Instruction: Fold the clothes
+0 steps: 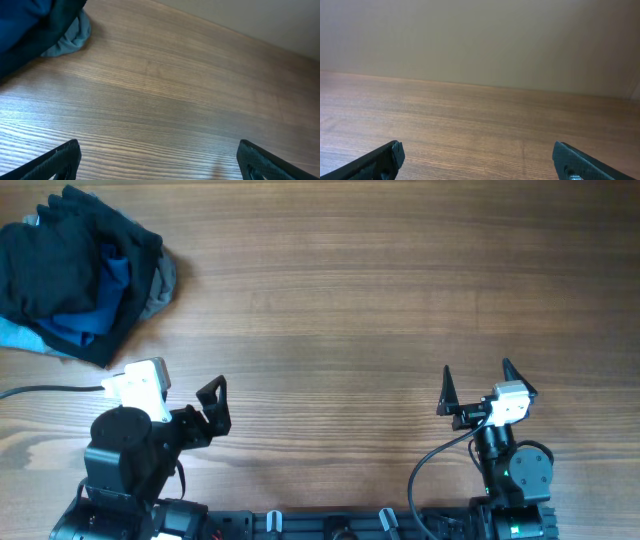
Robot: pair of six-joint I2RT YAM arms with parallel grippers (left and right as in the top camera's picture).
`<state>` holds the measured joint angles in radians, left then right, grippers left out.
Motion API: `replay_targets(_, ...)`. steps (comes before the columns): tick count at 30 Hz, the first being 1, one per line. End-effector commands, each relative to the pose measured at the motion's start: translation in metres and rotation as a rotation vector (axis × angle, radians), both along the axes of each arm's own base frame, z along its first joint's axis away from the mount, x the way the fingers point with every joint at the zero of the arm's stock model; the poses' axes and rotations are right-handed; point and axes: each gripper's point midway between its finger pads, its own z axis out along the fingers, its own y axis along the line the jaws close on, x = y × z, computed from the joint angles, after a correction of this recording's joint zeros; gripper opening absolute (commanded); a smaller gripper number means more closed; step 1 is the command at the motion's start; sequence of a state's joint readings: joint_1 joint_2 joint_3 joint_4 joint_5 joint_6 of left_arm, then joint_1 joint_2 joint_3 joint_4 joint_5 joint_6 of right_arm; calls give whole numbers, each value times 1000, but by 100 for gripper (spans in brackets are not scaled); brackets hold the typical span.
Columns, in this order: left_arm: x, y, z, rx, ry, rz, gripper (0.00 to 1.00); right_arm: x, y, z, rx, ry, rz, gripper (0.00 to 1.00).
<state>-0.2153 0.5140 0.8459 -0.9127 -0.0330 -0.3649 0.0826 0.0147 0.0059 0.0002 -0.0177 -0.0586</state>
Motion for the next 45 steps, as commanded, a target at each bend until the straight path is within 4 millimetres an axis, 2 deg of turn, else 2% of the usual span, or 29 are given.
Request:
replay_targets(1, 0, 7, -1, -2, -7, 39, 100, 0, -2, 4, -16, -18, -13, 100)
replay_targets(4, -9, 32, -11, -5, 6, 155, 100, 0, -2, 4, -17, -18, -13, 100)
replay_targets(7, -9, 42, -29, -22, -57, 208, 100, 0, -2, 4, -16, -18, -13, 100)
replay_targets(9, 1, 46, -49, -33, -154, 224, 100, 0, -2, 4, -16, -18, -13, 100)
replay_targets(12, 15, 43, -64, -51, -271, 205, 100, 0, -2, 4, -16, -18, -13, 100)
replay_targets(18, 43, 46, -62, -45, -618, 204, 100, 0, -2, 4, -16, -18, -13, 100)
replay_targets(20, 43, 50, -66, -38, -597, 223, 100, 0, -2, 4, -16, -18, -13, 100)
replay_targets(23, 42, 51, -87, -18, -510, 230, 100, 0, -2, 4, -17, -18, -13, 100)
replay_targets(25, 42, 44, -88, -30, -509, 188, 100, 0, -2, 4, -17, -18, -13, 100)
replay_targets(45, 42, 43, -88, -30, -508, 186, 100, 0, -2, 4, -16, -18, -13, 100)
